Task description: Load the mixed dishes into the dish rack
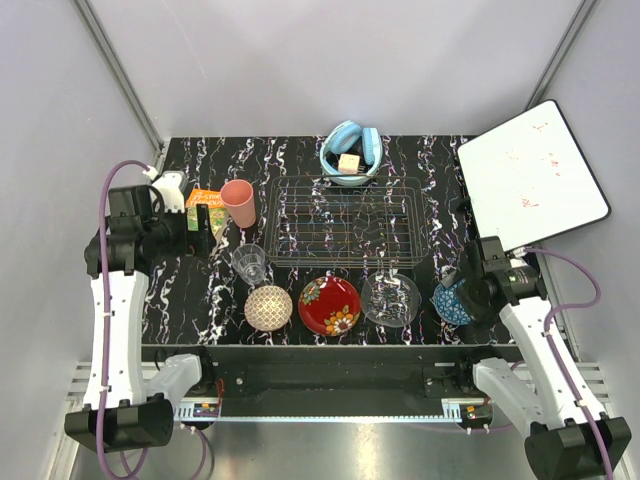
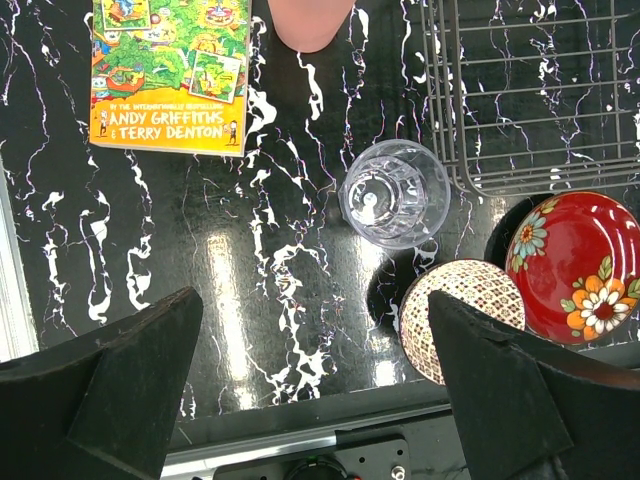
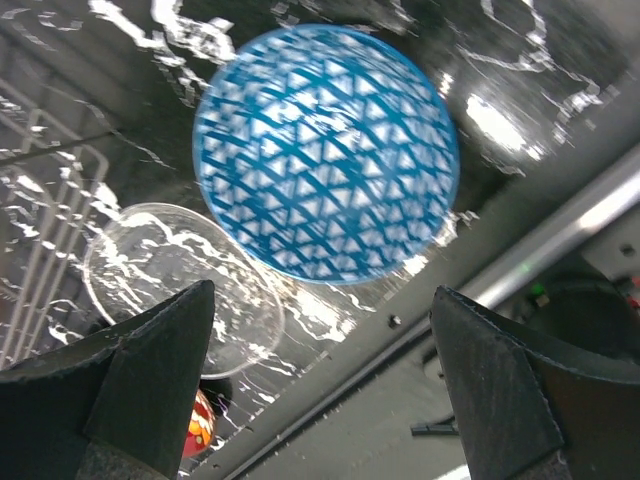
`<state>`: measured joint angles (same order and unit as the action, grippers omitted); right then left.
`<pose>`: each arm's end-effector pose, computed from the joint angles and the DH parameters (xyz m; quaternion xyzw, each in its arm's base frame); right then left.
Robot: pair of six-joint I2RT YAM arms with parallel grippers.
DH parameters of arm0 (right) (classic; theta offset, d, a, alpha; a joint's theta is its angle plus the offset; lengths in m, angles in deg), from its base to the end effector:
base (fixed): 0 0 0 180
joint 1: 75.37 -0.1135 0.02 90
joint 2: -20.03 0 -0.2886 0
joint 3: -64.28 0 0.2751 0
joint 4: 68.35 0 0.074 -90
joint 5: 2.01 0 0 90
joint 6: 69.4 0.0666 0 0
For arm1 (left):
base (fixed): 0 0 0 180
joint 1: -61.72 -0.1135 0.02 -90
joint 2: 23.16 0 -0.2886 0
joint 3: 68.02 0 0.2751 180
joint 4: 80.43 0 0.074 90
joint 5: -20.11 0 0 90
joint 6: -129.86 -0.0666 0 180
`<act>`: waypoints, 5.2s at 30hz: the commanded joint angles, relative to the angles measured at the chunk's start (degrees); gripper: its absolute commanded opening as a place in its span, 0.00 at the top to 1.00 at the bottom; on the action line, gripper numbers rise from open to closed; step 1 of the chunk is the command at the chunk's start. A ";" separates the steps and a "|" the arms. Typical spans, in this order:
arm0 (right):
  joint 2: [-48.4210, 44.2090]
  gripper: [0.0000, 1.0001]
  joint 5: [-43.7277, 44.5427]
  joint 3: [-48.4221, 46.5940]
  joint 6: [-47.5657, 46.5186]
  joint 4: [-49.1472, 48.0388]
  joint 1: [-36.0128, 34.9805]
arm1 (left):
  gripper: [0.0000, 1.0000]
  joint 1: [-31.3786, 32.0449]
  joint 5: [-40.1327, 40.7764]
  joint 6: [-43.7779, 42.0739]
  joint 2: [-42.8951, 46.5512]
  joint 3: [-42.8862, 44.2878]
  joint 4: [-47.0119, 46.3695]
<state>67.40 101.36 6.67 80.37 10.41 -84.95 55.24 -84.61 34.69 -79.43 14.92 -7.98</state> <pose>0.1466 0.0091 0.2456 0.4335 0.8745 0.0112 0.2173 0.2027 0.0060 0.3778 0.0377 0.9193 -0.0802 0.3834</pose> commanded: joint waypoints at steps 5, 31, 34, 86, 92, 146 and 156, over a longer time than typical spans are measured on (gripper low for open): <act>-3.78 0.04 0.52 -3.84 6.93 12.84 -0.61 | 0.01 -0.02 -0.84 -2.83 0.20 0.41 -2.37; 19.76 0.14 7.28 0.90 11.69 -3.06 -1.75 | 0.01 -0.02 0.48 -9.16 -1.47 0.05 -4.66; 23.02 0.15 10.18 0.28 11.60 -4.91 -1.75 | 0.01 -0.02 1.01 -9.16 -1.82 -0.12 -5.01; 22.44 1.00 15.27 2.39 0.09 -23.37 4.14 | 0.01 -0.02 2.86 -8.37 -1.47 2.16 -4.92; 11.18 1.00 20.63 0.03 -5.00 -21.26 4.05 | 0.01 -0.02 2.50 -7.23 -3.14 3.04 -4.92; 72.15 1.00 71.10 -43.84 -40.87 -33.92 -28.65 | 0.01 -0.02 2.50 -6.61 4.77 -3.55 -3.78; 71.73 0.37 68.73 -44.11 -40.87 -34.09 -29.17 | 0.01 -0.02 0.48 -8.98 3.01 -2.93 -1.85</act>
<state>141.61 168.79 -35.75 38.67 -22.18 -113.28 55.24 -82.45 27.63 -75.78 11.46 -9.77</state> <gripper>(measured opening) 0.455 0.988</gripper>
